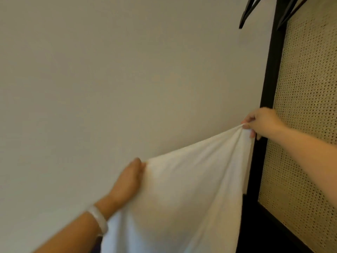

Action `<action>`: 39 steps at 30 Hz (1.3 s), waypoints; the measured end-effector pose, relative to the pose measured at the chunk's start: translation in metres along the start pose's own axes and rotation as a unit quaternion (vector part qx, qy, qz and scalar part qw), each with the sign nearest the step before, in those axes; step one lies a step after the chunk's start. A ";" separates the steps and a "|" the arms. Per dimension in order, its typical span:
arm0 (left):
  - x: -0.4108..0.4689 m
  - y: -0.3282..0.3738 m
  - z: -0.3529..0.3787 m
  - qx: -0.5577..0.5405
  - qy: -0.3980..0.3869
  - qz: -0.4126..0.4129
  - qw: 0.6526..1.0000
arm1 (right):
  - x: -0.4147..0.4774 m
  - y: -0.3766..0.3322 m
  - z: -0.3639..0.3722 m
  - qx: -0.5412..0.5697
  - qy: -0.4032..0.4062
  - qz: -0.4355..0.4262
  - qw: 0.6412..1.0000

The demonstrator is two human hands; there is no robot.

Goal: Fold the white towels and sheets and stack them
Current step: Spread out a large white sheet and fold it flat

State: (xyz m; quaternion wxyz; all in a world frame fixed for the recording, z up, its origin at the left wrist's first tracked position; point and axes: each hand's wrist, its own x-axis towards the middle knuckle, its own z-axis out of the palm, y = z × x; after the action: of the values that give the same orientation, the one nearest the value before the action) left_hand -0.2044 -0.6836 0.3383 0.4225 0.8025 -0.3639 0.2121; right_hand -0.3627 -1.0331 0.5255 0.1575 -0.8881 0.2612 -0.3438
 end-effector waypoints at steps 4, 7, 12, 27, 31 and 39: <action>0.111 0.063 -0.137 0.177 0.011 0.255 0.950 | 0.020 0.003 -0.008 0.270 0.088 0.058 0.957; 0.169 0.108 -0.209 0.265 0.000 0.341 0.902 | 0.041 -0.017 -0.034 0.395 0.162 0.030 0.904; 0.194 0.106 -0.235 0.339 0.017 0.254 0.906 | 0.056 -0.038 -0.065 0.347 0.103 -0.028 0.932; 0.213 0.143 -0.272 0.260 0.160 0.187 0.934 | 0.056 -0.088 -0.147 0.326 0.129 -0.052 0.935; 0.212 0.121 -0.248 0.300 0.086 0.151 0.938 | 0.059 -0.081 -0.134 0.301 0.046 -0.004 0.953; 0.219 0.081 -0.191 0.354 -0.034 0.026 0.934 | 0.071 -0.048 -0.054 0.337 -0.023 0.075 0.938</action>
State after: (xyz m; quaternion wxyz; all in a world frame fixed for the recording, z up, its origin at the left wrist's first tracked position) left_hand -0.1313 -0.6439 0.6280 0.0925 0.8970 -0.3000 0.3112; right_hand -0.3384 -1.0402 0.6236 0.4784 -0.7690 0.1921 -0.3780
